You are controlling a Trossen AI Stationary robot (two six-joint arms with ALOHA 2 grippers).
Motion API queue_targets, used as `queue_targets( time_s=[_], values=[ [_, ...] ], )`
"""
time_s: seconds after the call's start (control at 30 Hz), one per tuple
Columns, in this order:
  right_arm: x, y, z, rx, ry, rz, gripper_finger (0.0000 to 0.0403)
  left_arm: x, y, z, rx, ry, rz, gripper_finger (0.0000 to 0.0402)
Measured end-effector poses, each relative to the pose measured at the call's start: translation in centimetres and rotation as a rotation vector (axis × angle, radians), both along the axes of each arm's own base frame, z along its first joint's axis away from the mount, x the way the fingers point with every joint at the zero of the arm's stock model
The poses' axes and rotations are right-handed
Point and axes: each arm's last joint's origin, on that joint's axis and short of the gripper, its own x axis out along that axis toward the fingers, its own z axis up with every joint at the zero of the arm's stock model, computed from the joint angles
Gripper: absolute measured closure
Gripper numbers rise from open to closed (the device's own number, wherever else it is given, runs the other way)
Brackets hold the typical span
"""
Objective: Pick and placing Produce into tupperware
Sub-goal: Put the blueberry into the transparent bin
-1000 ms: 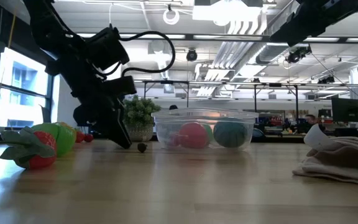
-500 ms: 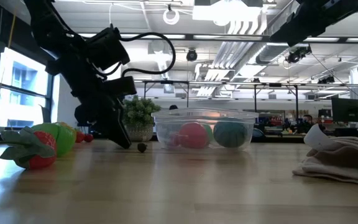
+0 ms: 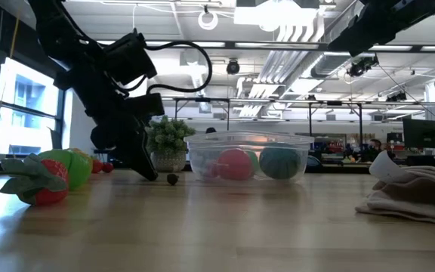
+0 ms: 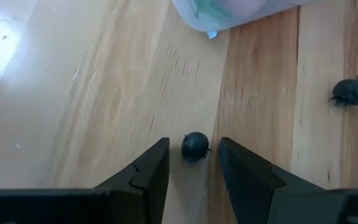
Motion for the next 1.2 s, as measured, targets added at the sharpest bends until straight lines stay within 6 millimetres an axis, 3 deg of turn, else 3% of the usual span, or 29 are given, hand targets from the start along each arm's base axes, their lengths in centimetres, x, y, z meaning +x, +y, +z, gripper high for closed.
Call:
queue_targets(
  time_s=[0.27,0.67,1.2],
  values=[
    [0.0,0.0,0.0,0.0,0.0,0.0,0.0402,0.01,0.0,-0.02,-0.013,-0.007,0.021,0.0277],
    [0.0,0.0,0.0,0.0,0.0,0.0,0.0402,0.03,-0.04,-0.02,-0.026,-0.013,0.011,0.0362],
    [0.0,0.0,0.0,0.0,0.0,0.0,0.0402,0.24,-0.1,0.66,-0.052,-0.073,-0.01,0.0351]
  ],
)
